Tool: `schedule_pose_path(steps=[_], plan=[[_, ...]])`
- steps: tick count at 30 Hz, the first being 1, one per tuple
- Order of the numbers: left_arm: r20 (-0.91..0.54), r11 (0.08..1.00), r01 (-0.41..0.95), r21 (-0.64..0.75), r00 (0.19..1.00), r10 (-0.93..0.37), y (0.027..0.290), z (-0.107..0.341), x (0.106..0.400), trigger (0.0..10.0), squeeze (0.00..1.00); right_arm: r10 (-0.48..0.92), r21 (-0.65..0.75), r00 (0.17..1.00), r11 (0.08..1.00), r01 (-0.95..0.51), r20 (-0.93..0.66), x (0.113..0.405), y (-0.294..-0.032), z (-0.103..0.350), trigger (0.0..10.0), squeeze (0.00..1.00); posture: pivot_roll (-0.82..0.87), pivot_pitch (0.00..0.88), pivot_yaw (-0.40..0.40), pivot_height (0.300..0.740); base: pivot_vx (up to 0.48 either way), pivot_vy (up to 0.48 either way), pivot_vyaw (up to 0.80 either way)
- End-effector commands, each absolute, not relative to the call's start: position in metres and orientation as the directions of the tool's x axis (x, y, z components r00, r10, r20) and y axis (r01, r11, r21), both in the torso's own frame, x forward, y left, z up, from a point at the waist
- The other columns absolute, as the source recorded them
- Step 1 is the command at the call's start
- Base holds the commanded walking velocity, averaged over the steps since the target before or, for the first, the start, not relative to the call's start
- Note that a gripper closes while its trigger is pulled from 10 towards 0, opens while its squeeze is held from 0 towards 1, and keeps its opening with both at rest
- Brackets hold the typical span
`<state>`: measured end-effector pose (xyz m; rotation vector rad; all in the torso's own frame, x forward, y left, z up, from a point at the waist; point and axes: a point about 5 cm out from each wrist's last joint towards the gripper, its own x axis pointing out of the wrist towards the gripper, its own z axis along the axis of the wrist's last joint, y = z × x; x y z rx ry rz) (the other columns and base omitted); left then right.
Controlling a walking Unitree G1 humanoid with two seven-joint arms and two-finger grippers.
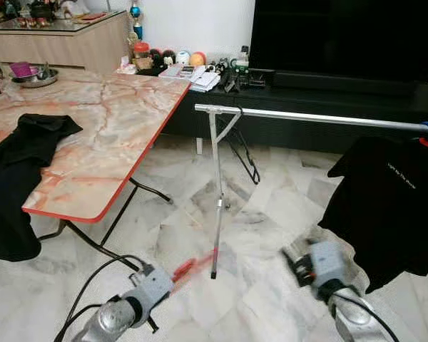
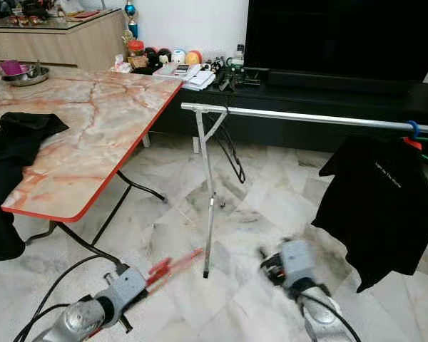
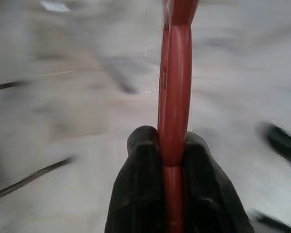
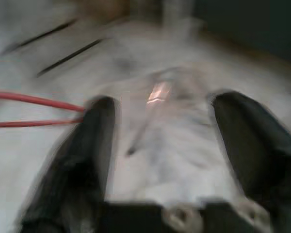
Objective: Hang hanger
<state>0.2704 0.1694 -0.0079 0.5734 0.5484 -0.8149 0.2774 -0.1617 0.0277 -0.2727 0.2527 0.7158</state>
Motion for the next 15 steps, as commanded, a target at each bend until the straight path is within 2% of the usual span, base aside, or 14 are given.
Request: schedule_pose_path(steps=[1, 2, 3, 6, 8, 9, 10, 11, 12, 15], plan=[[-0.685, 0.482, 0.848, 0.219, 0.485, -0.543, 0.169, -0.007, 0.269, 10.0, 0.0, 0.719, -0.158, 0.598, 0.584, -0.796, -0.354, 0.269, -0.157, 0.028, 10.0, 0.0, 0.12, 0.002, -0.012, 0.74, 0.0, 0.0, 0.0], [-0.691, 0.459, 0.864, 0.205, 0.46, -0.557, 0.168, -0.005, 0.269, 10.0, 0.0, 0.744, -0.14, 0.563, 0.554, -0.821, -0.359, 0.268, -0.156, 0.029, 10.0, 0.0, 0.12, 0.001, -0.012, 0.74, 0.0, 0.0, 0.0], [-0.709, 0.41, 0.898, 0.161, 0.394, -0.585, 0.165, -0.003, 0.269, 10.0, 0.0, 0.781, -0.117, 0.505, 0.5, -0.858, -0.368, 0.267, -0.154, 0.03, 10.0, 0.0, 0.12, 0.001, -0.012, 0.74, 0.0, 0.0, 0.0], [-0.739, 0.314, 0.943, 0.111, 0.29, -0.608, 0.162, 0.0, 0.266, 10.0, 0.0, 0.826, -0.085, 0.412, 0.413, -0.907, -0.383, 0.265, -0.151, 0.03, 10.0, 0.0, 0.12, 0.007, -0.014, 0.74, 0.0, 0.0, 0.0], [-0.752, 0.272, 0.957, 0.101, 0.252, -0.61, 0.16, 0.002, 0.267, 10.0, 0.0, 0.851, -0.045, 0.353, 0.365, -0.93, -0.389, 0.263, -0.149, 0.03, 10.0, 0.0, 0.13, 0.014, -0.017, 0.74, 0.0, 0.0, 0.0], [-0.745, 0.241, 0.966, 0.091, 0.227, -0.628, 0.156, 0.009, 0.27, 10.0, 0.0, 0.873, -0.005, 0.284, 0.307, -0.952, -0.397, 0.26, -0.148, 0.03, 10.0, 0.0, 0.13, 0.028, -0.023, 0.74, 0.0, 0.0, 0.0], [-0.745, 0.241, 0.966, 0.091, 0.227, -0.628, 0.156, 0.009, 0.27, 10.0, 0.0, 0.873, -0.005, 0.284, 0.307, -0.952, -0.397, 0.26, -0.148, 0.03, 10.0, 0.0, 0.13, 0.028, -0.023, 0.74, 0.0, 0.0, 0.0], [-0.732, 0.209, 0.974, 0.083, 0.202, -0.651, 0.151, 0.018, 0.274, 10.0, 0.0, 0.872, 0.005, 0.22, 0.247, -0.969, -0.436, 0.256, -0.148, 0.026, 10.0, 0.0, 0.13, 0.033, -0.025, 0.74, 0.0, 0.0, 0.0], [-0.73, 0.188, 0.979, 0.081, 0.187, -0.657, 0.15, 0.021, 0.275, 10.0, 0.0, 0.87, 0.011, 0.192, 0.22, -0.975, -0.454, 0.254, -0.148, 0.024, 10.0, 0.0, 0.13, 0.034, -0.026, 0.74, 0.0, 0.0, 0.0], [-0.728, 0.144, 0.986, 0.09, 0.164, -0.666, 0.146, 0.031, 0.278, 10.0, 0.0, 0.871, 0.017, 0.161, 0.19, -0.982, -0.465, 0.252, -0.147, 0.022, 10.0, 0.0, 0.13, 0.04, -0.026, 0.74, 0.0, 0.0, 0.0]])
